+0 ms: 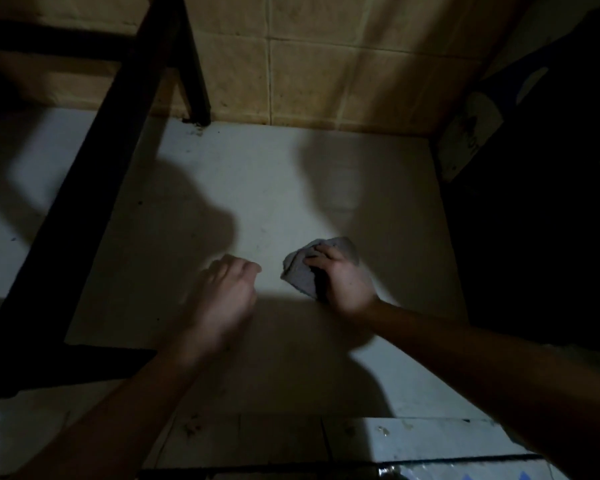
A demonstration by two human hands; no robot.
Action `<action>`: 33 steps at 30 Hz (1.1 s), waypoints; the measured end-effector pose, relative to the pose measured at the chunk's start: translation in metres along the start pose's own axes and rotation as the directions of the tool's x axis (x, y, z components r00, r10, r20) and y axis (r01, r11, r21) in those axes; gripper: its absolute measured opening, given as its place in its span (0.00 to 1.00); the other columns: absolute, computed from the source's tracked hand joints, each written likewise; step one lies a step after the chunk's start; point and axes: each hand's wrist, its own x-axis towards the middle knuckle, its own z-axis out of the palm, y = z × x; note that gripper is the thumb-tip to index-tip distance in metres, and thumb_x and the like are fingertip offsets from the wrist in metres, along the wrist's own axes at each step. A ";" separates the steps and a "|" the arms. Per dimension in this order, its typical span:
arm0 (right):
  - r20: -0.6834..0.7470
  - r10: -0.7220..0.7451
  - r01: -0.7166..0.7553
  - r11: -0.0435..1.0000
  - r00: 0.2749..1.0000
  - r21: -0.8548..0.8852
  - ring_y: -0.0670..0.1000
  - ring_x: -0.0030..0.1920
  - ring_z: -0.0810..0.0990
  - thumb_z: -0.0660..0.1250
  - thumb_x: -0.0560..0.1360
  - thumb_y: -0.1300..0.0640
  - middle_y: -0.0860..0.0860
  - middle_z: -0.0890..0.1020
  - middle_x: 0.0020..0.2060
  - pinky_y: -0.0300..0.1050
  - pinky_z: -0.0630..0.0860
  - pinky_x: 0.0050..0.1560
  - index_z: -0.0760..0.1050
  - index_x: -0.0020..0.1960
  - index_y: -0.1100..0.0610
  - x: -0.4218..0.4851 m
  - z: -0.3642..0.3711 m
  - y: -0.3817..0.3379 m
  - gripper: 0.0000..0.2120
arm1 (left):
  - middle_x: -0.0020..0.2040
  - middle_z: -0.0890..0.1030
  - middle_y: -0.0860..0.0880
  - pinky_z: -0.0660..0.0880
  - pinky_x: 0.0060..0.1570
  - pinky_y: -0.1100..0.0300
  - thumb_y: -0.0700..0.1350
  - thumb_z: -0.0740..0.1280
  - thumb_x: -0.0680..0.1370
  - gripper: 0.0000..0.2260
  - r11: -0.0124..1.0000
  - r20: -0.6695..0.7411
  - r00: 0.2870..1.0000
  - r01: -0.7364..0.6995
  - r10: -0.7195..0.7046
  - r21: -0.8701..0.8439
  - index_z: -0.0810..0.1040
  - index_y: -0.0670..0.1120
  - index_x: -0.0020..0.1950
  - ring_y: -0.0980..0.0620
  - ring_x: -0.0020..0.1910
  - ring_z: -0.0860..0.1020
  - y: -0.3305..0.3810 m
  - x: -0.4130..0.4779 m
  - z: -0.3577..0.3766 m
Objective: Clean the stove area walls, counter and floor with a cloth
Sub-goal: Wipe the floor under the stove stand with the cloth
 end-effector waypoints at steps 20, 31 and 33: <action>0.124 -0.071 0.070 0.997 0.990 0.011 0.55 0.77 0.47 0.57 0.80 0.62 0.52 0.49 0.77 0.52 0.50 0.76 0.58 0.75 0.50 -0.065 0.033 0.001 0.25 | 0.61 0.76 0.41 0.72 0.58 0.48 0.44 0.59 0.74 0.15 0.987 0.089 0.988 0.138 -0.130 -0.088 0.77 0.40 0.56 0.40 0.58 0.75 -0.008 -0.053 -0.027; 0.182 -0.431 0.422 0.902 0.884 0.089 0.60 0.72 0.61 0.60 0.74 0.64 0.57 0.64 0.72 0.56 0.60 0.72 0.69 0.69 0.53 -0.058 0.038 -0.069 0.23 | 0.63 0.75 0.48 0.70 0.57 0.62 0.46 0.54 0.78 0.18 0.931 0.010 0.940 0.339 -0.341 -0.136 0.73 0.47 0.66 0.49 0.59 0.75 -0.014 -0.173 -0.069; 0.201 -0.486 0.477 0.874 0.851 0.096 0.61 0.71 0.63 0.63 0.74 0.65 0.58 0.65 0.72 0.58 0.64 0.70 0.70 0.68 0.53 -0.056 0.045 -0.090 0.23 | 0.65 0.72 0.50 0.70 0.59 0.59 0.46 0.54 0.77 0.20 0.911 0.048 0.911 0.411 -0.409 -0.037 0.70 0.50 0.68 0.50 0.62 0.72 -0.017 -0.199 -0.074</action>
